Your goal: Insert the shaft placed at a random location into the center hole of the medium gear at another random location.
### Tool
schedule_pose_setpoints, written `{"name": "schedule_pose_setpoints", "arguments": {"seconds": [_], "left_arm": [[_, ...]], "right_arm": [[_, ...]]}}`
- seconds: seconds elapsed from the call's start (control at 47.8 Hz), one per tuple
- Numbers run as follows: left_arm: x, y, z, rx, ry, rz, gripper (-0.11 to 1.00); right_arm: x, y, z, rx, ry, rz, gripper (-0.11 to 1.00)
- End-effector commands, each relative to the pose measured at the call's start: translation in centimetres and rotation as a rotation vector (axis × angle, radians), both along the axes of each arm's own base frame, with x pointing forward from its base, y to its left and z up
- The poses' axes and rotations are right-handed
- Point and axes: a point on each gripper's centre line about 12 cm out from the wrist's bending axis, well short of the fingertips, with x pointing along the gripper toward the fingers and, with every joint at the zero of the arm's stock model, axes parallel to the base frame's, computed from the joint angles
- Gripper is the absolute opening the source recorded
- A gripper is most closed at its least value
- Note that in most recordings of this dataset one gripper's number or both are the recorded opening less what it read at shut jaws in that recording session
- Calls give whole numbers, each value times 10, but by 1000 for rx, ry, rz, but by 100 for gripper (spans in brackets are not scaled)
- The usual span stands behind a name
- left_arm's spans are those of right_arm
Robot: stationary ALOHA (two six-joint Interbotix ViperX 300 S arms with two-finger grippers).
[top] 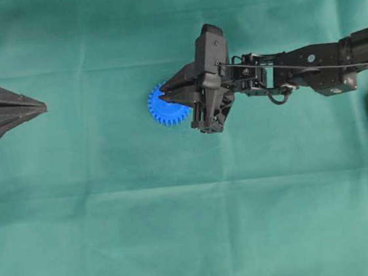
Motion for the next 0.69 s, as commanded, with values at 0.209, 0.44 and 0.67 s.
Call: {"name": "schedule_pose_setpoints", "arguments": {"seconds": [0.209,0.44,0.67], "left_arm": [[2,-1,8,0,-18,-3,0],[2,-1,8,-2,-18,-3,0],[2,0,8,0,-18,-2,0]], "right_arm": [[3,0,8,13,-42,-11,12],[0,1,3,10,-57,-13,12],[2,0,-13,17,-47,-24,12]]}}
